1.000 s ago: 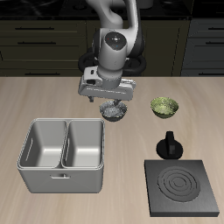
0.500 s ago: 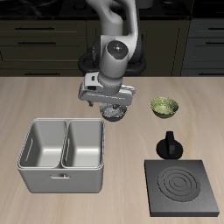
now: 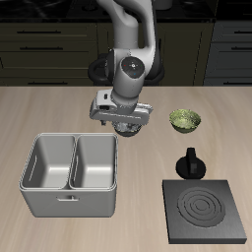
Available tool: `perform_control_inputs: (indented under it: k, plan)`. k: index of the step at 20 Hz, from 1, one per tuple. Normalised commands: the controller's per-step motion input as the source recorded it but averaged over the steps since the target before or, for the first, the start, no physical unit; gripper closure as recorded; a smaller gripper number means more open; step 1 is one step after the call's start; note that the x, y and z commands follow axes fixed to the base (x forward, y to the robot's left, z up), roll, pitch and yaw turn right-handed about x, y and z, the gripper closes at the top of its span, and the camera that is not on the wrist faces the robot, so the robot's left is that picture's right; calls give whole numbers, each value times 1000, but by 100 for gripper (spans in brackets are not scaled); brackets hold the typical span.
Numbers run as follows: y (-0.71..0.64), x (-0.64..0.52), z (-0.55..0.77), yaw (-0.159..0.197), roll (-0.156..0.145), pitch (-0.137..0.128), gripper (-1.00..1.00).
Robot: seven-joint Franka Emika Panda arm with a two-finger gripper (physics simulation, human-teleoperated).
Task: Place the black bowl on the flat stove
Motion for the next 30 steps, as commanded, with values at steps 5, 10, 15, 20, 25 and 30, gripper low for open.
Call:
perform_control_inputs:
  k: [5,10,15,20,25,30]
  plan:
    - [-23,-54,-124,-21,10,11,100]
    - [-12,-51,46,1,-4,-19,100]
    - [8,-12,99,-11,8,-21,100]
    - [34,-13,71,-10,13,-15,100]
    - [54,23,289,-4,22,-51,100]
    - [-14,8,401,-6,9,-67,100]
